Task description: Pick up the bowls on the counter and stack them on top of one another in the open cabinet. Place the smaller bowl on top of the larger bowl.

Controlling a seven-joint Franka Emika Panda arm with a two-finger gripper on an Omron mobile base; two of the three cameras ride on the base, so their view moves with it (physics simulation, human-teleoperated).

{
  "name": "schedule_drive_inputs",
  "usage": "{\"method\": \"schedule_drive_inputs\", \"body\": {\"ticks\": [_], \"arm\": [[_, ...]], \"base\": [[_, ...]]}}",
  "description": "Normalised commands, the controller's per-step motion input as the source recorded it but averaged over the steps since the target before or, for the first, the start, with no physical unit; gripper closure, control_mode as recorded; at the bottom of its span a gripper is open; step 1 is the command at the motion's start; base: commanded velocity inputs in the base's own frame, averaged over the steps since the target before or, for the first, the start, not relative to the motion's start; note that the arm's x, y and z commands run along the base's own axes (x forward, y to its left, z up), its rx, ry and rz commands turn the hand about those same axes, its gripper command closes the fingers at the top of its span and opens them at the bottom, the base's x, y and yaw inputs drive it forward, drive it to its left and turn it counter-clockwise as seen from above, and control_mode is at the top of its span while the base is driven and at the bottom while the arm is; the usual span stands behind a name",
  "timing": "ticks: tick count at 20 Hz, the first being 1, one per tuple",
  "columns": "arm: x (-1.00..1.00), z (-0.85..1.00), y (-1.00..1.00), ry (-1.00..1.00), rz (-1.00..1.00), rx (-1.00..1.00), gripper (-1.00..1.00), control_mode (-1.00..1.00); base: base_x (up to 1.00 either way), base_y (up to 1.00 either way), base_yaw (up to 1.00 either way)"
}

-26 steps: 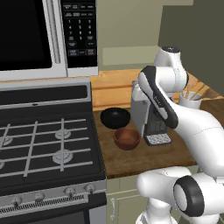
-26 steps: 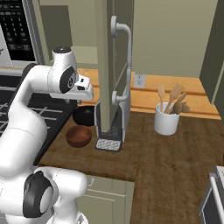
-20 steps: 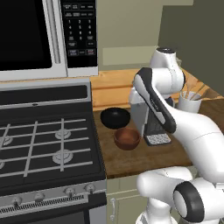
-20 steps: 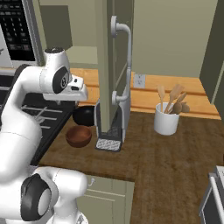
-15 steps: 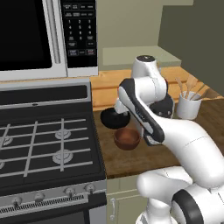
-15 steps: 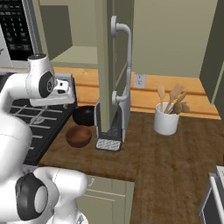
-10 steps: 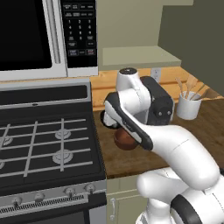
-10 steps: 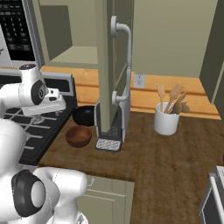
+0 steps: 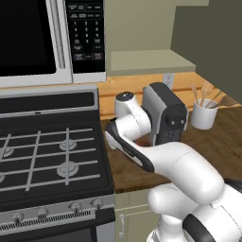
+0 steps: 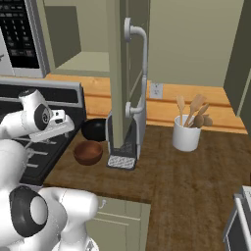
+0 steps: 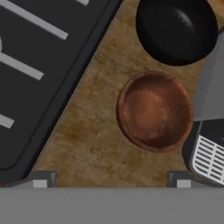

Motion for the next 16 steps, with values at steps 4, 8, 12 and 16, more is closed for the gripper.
{"method": "schedule_drive_inputs", "body": {"ticks": [4,8,12,16], "arm": [[0.4,-0.37,0.0,0.0,0.0,-0.02,-1.0,-1.0],[0.39,-0.46,0.0,0.0,0.0,-0.05,-1.0,-1.0],[0.35,-0.48,0.0,0.0,0.0,-0.03,-1.0,-1.0],[0.25,-0.45,0.0,0.0,0.0,-0.01,-1.0,-1.0]], "base": [[0.0,0.0,0.0],[0.0,0.0,0.0],[0.0,0.0,0.0],[0.0,0.0,0.0]]}}
